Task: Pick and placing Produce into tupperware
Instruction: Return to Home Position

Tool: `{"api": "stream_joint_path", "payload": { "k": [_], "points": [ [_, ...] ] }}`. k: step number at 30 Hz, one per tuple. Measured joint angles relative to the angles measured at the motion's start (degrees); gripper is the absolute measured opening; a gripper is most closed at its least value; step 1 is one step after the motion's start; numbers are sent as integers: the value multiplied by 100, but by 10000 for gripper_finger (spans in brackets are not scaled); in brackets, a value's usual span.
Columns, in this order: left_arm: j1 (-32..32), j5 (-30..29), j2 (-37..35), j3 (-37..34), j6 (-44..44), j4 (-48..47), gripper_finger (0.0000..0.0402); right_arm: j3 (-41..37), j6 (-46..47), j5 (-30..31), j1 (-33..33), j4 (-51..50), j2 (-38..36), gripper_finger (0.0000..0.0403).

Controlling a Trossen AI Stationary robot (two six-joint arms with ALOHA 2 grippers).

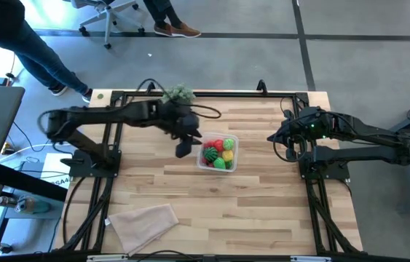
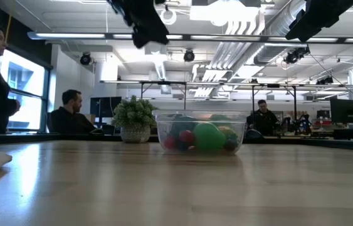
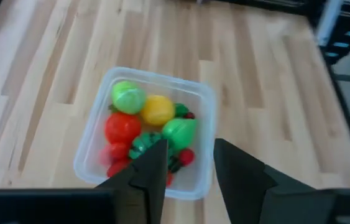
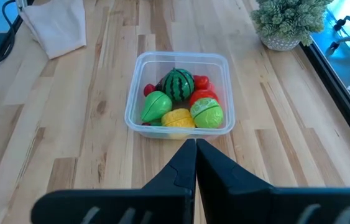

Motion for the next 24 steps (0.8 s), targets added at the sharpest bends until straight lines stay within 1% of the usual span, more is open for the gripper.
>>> {"api": "stream_joint_path", "payload": {
  "k": [3,10,14,16,24],
  "points": [
    [-184,-131,-413,0,14,-221,102,0,0,2,0,0,-1,2],
    [-568,-974,-1398,-5,27,-890,43,2,0,0,0,2,2,2],
    [-717,-1088,-2028,-232,5,-888,8,1,1,1,1,64,2,2],
    [-726,-1087,-2407,-445,-12,-805,3,1,62,0,1,197,2,2],
    [-710,-1092,-4022,-1715,-143,-44,16,2,883,0,2,348,2,2]
  ]
}}
